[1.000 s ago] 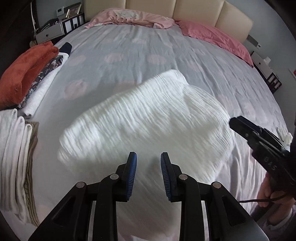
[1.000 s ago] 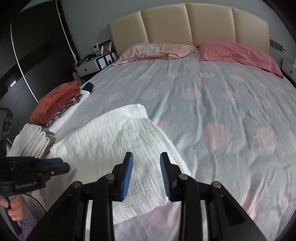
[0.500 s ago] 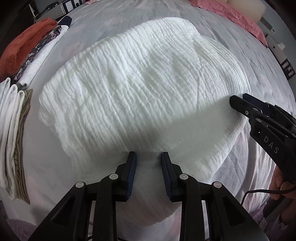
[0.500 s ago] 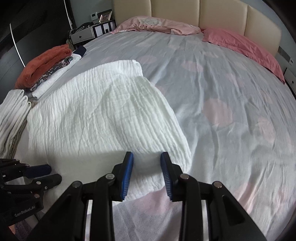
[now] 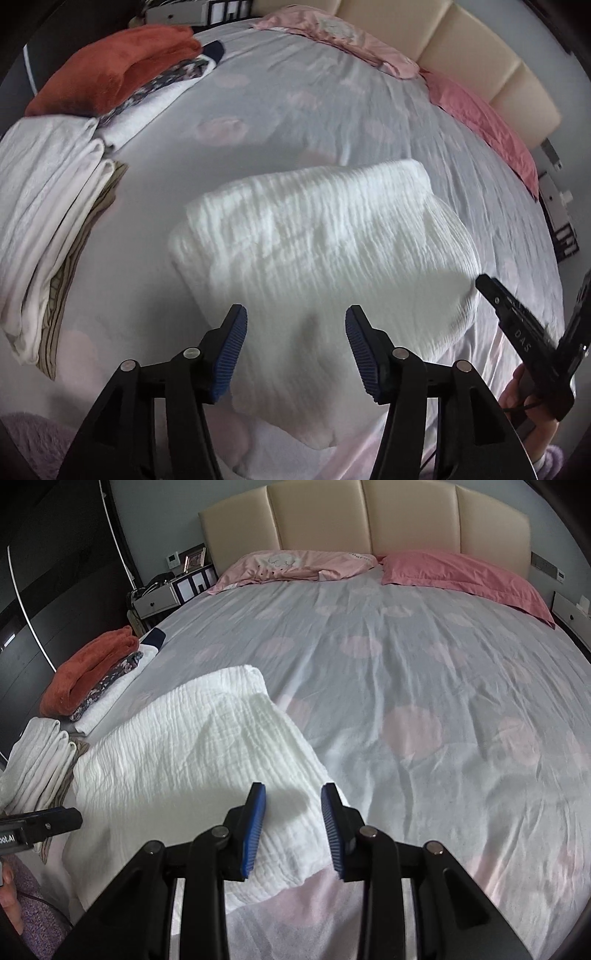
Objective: Fold clothes
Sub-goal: 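Grasp the folded garment with both tools and lift it, then carry the folded garment with both tools onto the clothes stack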
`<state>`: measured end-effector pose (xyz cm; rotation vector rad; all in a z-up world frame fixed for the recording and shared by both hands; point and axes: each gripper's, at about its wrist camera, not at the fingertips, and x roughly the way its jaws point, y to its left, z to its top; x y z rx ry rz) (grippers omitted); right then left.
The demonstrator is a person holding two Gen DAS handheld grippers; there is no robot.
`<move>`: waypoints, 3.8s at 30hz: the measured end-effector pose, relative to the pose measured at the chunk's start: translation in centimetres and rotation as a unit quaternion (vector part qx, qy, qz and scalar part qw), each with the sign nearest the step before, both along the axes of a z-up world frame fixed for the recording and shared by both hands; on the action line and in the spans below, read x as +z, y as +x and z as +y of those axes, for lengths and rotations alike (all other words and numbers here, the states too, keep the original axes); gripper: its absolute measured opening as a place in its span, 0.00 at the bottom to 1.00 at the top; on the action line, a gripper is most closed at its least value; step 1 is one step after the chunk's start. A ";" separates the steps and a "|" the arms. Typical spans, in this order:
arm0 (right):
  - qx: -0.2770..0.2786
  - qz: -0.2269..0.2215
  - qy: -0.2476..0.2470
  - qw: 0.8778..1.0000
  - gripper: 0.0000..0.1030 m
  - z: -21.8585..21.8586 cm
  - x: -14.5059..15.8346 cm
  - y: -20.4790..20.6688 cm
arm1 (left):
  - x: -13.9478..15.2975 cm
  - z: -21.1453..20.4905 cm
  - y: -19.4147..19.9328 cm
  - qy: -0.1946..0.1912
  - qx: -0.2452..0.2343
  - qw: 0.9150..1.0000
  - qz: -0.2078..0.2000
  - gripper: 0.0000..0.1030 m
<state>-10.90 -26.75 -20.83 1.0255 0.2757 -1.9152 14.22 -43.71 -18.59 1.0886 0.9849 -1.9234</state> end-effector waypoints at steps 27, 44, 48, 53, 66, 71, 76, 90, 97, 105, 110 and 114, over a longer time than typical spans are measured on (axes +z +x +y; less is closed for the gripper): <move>0.008 -0.108 -0.010 0.994 0.36 -0.8 -3.0 -5.6 | -8.1 -3.5 2.8 0.219 0.123 0.961 0.113 0.62; 0.086 -0.360 -0.088 0.925 0.55 -3.9 -8.9 -8.6 | -8.7 -3.5 -1.7 0.202 0.040 0.972 0.110 0.44; 0.101 -0.349 -0.081 0.928 0.34 -4.4 -8.7 -7.6 | -8.6 -3.8 -1.8 0.202 0.033 0.972 0.119 0.32; 0.100 -0.345 -0.106 0.927 0.25 -3.8 -7.6 -7.5 | -8.2 -3.7 -1.5 0.195 0.023 0.971 0.133 0.25; 0.061 -0.321 -0.175 0.929 0.23 1.2 -0.3 -5.6 | -2.0 -2.4 -1.4 0.160 -0.043 0.960 0.224 0.22; 0.046 -0.308 -0.185 0.932 0.23 1.8 4.0 -4.2 | 2.2 -3.5 -1.6 0.156 -0.072 0.952 0.255 0.22; 0.046 -0.298 -0.198 0.933 0.23 -0.4 9.2 -1.9 | 8.6 -6.9 0.7 0.131 -0.088 0.946 0.284 0.22; 0.129 -0.274 -0.254 0.918 0.23 -16.3 24.3 15.0 | 27.0 -18.3 19.7 -0.034 -0.069 0.969 0.235 0.22; 0.147 -0.301 -0.220 0.916 0.23 -23.2 20.6 23.9 | 24.2 -24.5 27.6 -0.038 -0.034 0.978 0.201 0.22; 0.112 -0.321 -0.193 0.921 0.23 -26.0 13.6 28.5 | 17.1 -29.3 27.8 -0.005 -0.060 0.986 0.156 0.22; 0.085 -0.338 -0.157 0.924 0.23 -26.8 8.6 29.6 | 12.2 -30.8 27.6 0.020 -0.067 0.988 0.141 0.22; 0.071 -0.343 -0.118 0.929 0.23 -27.0 5.3 30.3 | 8.7 -31.9 28.3 0.034 -0.057 0.991 0.119 0.22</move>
